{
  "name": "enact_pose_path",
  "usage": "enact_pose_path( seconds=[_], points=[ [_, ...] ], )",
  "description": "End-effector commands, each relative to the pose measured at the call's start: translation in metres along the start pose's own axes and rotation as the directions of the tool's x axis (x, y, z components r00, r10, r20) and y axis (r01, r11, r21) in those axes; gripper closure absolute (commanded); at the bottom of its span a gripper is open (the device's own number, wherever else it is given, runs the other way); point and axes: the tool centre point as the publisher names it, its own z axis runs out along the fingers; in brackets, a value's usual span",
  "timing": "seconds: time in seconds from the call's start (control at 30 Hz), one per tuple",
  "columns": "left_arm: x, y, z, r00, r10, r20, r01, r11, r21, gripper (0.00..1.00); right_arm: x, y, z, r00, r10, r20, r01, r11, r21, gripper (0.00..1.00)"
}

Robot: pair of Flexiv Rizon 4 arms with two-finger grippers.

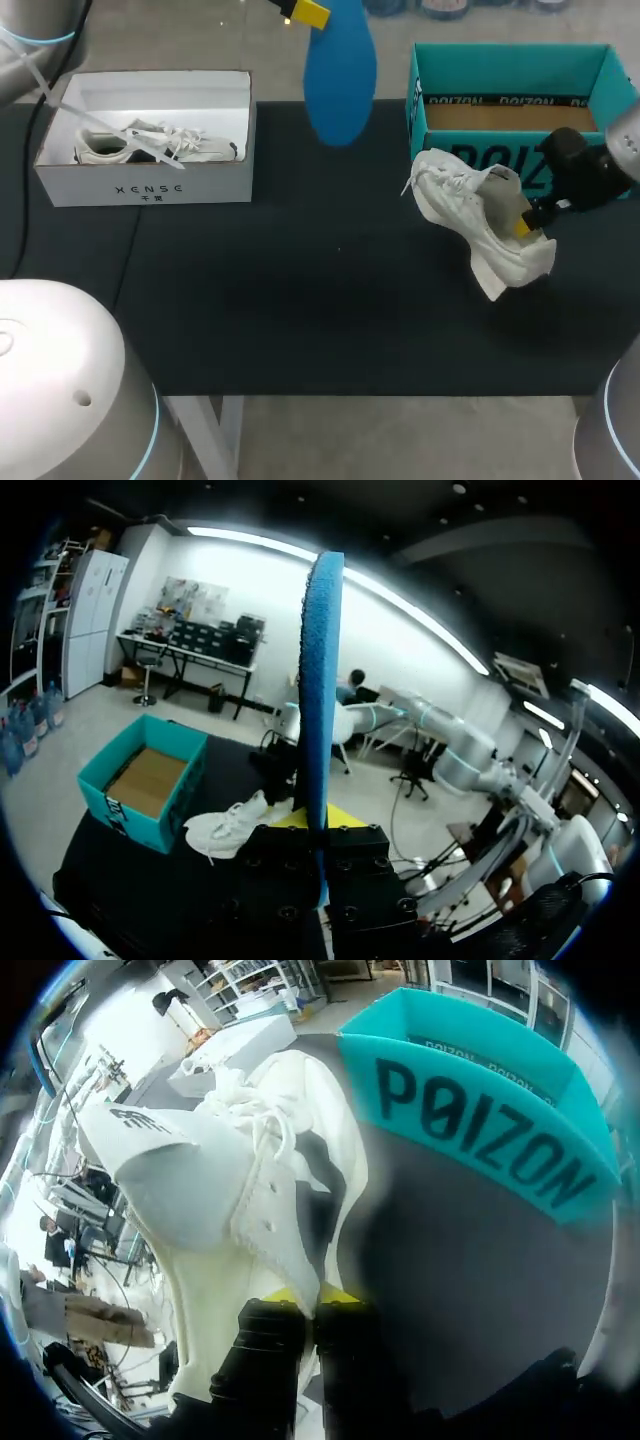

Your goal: Take the shoe out of the shoebox, open the shoe tongue, remove and reinsert the insole, then place the shoe into the shoebox

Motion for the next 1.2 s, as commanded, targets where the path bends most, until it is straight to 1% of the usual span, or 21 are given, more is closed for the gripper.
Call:
enact_pose_path(
  seconds=[0.03, 0.3, 0.43, 0.5, 0.57, 0.63, 0.77, 0.87, 1.03, 1.2],
  points=[
    [0.0, 0.0, 0.0, 1.0, 0.0, 0.002, 0.0, 1.0, -0.001, 1.0, 0.002, -0.006, 0.0, 0.999, 0.038, 0.006, -0.037, 0.991, -0.129, 1.0],
    [0.0, 0.0, 0.0, 1.0, 0.0, 0.002, 0.0, 1.0, -0.001, 1.0, 0.002, -0.006, 0.0, 0.999, 0.038, 0.006, -0.037, 0.991, -0.129, 1.0],
    [0.0, 0.0, 0.0, 1.0, 0.0, 0.002, 0.0, 1.0, -0.001, 1.0, 0.017, -0.022, 0.01, 0.993, 0.116, 0.005, -0.115, 0.987, -0.112, 1.0],
    [0.0, 0.0, 0.0, 1.0, 0.0, 0.002, 0.0, 1.0, -0.001, 1.0, 0.024, -0.031, 0.014, 0.988, 0.152, -0.02, -0.153, 0.983, -0.103, 1.0],
    [0.0, 0.0, 0.0, 1.0, 0.0, 0.002, 0.0, 1.0, -0.001, 1.0, 0.029, -0.038, 0.016, 0.984, 0.179, -0.016, -0.18, 0.98, -0.089, 1.0],
    [0.0, 0.0, 0.0, 1.0, 0.0, 0.002, 0.0, 1.0, -0.001, 1.0, 0.03, -0.044, 0.015, 0.976, 0.216, -0.039, -0.219, 0.971, -0.093, 1.0],
    [0.0, 0.0, 0.0, 1.0, 0.0, 0.002, 0.0, 1.0, -0.001, 1.0, 0.029, -0.06, 0.017, 0.962, 0.269, -0.046, -0.272, 0.959, -0.079, 1.0],
    [0.0, 0.0, 0.0, 1.0, 0.0, 0.002, 0.0, 1.0, -0.001, 1.0, 0.029, -0.067, 0.021, 0.958, 0.284, -0.043, -0.287, 0.955, -0.072, 1.0],
    [0.0, 0.0, 0.0, 1.0, 0.0, 0.002, 0.0, 1.0, -0.001, 1.0, 0.032, -0.068, 0.035, 0.955, 0.294, -0.05, -0.297, 0.953, -0.059, 1.0],
    [0.0, 0.0, 0.0, 1.0, 0.0, 0.002, 0.0, 1.0, -0.001, 1.0, 0.037, -0.059, 0.054, 0.956, 0.284, -0.074, -0.288, 0.956, -0.057, 1.0]
  ],
)
